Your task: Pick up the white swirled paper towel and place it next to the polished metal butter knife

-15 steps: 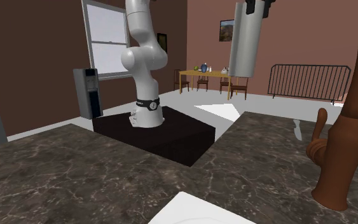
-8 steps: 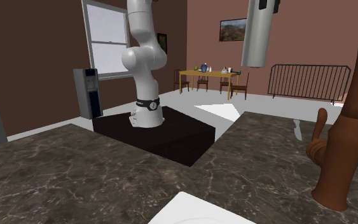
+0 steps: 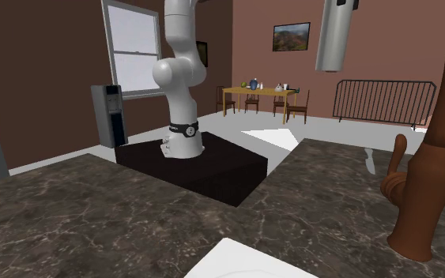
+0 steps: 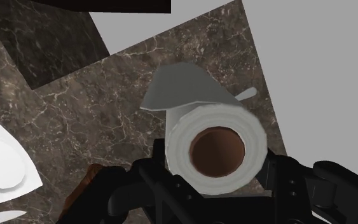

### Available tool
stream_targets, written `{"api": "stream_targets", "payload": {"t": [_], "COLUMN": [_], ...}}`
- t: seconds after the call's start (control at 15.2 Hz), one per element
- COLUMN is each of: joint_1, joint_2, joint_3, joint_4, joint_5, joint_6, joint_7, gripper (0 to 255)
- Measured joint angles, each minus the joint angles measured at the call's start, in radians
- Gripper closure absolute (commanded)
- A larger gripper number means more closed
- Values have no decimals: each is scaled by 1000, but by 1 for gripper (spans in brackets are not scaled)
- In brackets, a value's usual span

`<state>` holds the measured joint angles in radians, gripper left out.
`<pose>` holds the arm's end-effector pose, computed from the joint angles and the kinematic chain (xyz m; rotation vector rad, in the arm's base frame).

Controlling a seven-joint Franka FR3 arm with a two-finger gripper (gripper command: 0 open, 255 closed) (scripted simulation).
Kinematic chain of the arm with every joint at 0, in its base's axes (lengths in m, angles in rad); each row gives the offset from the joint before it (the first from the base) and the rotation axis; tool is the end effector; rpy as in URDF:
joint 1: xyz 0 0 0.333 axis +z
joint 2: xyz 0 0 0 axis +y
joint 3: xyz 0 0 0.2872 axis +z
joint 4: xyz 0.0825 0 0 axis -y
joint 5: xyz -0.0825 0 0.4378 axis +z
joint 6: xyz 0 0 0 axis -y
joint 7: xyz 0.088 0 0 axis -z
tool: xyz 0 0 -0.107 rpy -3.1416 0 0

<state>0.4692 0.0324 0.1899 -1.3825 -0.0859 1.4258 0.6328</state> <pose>0.4821 0.3580 0.6615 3.0842 0.0205 0.0873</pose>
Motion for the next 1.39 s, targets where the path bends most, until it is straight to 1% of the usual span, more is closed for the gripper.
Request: {"api": "stream_targets", "payload": {"t": [0.07,0.26,0.99,1.39], "joint_1": [15,27,21,19], "joint_2": [25,34,-24,-42], "joint_3": [14,24,19,18], "joint_4": [46,36,-190,-288], "joint_5": [-6,-8,5,9], "joint_6": [-23,-8,162,243], "joint_7": [26,50,55,59], "gripper": [255,255,255,255]}}
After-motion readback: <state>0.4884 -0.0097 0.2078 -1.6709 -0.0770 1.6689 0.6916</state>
